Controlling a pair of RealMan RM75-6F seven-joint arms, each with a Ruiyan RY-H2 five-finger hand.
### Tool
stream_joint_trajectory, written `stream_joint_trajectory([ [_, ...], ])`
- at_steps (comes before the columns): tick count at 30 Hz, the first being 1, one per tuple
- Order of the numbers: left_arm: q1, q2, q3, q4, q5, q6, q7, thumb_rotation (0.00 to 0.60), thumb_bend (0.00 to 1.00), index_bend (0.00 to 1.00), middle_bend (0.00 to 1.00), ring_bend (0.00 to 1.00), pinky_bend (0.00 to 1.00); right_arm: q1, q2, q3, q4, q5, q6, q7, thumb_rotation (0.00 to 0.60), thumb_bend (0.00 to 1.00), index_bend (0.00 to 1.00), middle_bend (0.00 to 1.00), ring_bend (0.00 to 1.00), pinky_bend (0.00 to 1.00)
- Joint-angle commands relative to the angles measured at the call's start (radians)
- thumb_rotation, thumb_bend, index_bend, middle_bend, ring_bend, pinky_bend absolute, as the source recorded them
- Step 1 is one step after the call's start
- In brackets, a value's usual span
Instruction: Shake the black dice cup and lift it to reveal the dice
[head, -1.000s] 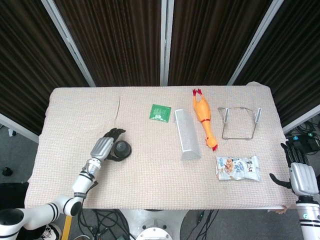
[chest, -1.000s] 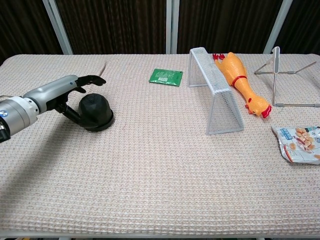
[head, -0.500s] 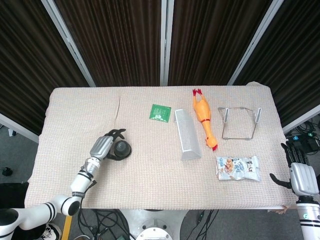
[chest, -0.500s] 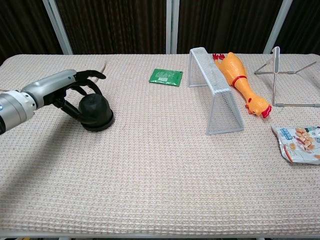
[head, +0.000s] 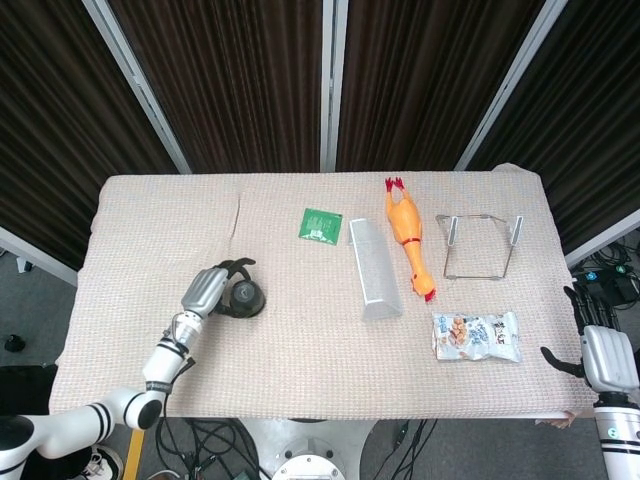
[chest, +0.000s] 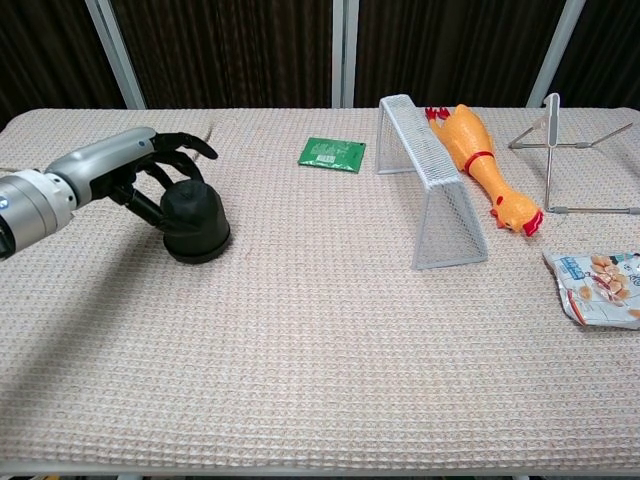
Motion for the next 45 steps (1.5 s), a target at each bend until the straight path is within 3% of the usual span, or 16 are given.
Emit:
stream_joint_trajectory([
  [1, 0.001, 0.022, -0.010, -0.034, 0.004, 0.018, 0.018, 0.600, 0.15, 0.20, 0.42, 0.22, 0.31, 0.000, 0.000, 0.000, -0.001, 0.000, 0.001, 0.001, 0.600, 0.10, 0.00, 0.00, 0.00, 0.00],
  [10, -0.010, 0.095, -0.060, -0.118, -0.032, 0.044, 0.112, 0.600, 0.15, 0.21, 0.43, 0.23, 0.32, -0.002, 0.001, -0.001, -0.002, -0.003, 0.004, 0.004, 0.600, 0.10, 0.00, 0.00, 0.00, 0.00],
  [17, -0.023, 0.067, -0.094, 0.028, -0.103, 0.034, 0.145, 0.600, 0.16, 0.22, 0.42, 0.23, 0.32, -0.001, 0.000, -0.002, -0.004, -0.005, 0.005, -0.002, 0.600, 0.10, 0.00, 0.00, 0.00, 0.00],
  [23, -0.018, 0.044, -0.078, 0.117, -0.124, -0.027, 0.085, 0.600, 0.10, 0.18, 0.23, 0.11, 0.28, -0.001, 0.000, -0.005, -0.007, -0.007, 0.003, -0.006, 0.600, 0.10, 0.00, 0.00, 0.00, 0.00],
  [29, -0.007, 0.045, -0.071, 0.129, -0.088, 0.007, 0.046, 0.600, 0.09, 0.16, 0.17, 0.07, 0.22, -0.001, 0.003, -0.003, -0.008, -0.006, 0.005, -0.004, 0.600, 0.10, 0.00, 0.00, 0.00, 0.00],
  [35, 0.021, 0.139, -0.068, -0.015, -0.036, 0.080, 0.061, 0.600, 0.09, 0.16, 0.17, 0.07, 0.21, -0.003, 0.000, -0.004, 0.000, -0.004, 0.004, 0.003, 0.600, 0.10, 0.00, 0.00, 0.00, 0.00],
  [40, 0.094, 0.289, -0.056, -0.227, -0.059, 0.166, 0.196, 0.600, 0.09, 0.15, 0.17, 0.07, 0.20, -0.005, 0.000, -0.004, 0.004, -0.010, 0.012, 0.011, 0.600, 0.10, 0.00, 0.00, 0.00, 0.00],
  [45, 0.196, 0.442, 0.010, -0.460, -0.107, 0.247, 0.381, 0.600, 0.09, 0.16, 0.17, 0.06, 0.18, -0.005, 0.003, -0.011, -0.007, -0.028, 0.015, 0.033, 0.600, 0.10, 0.00, 0.00, 0.00, 0.00],
])
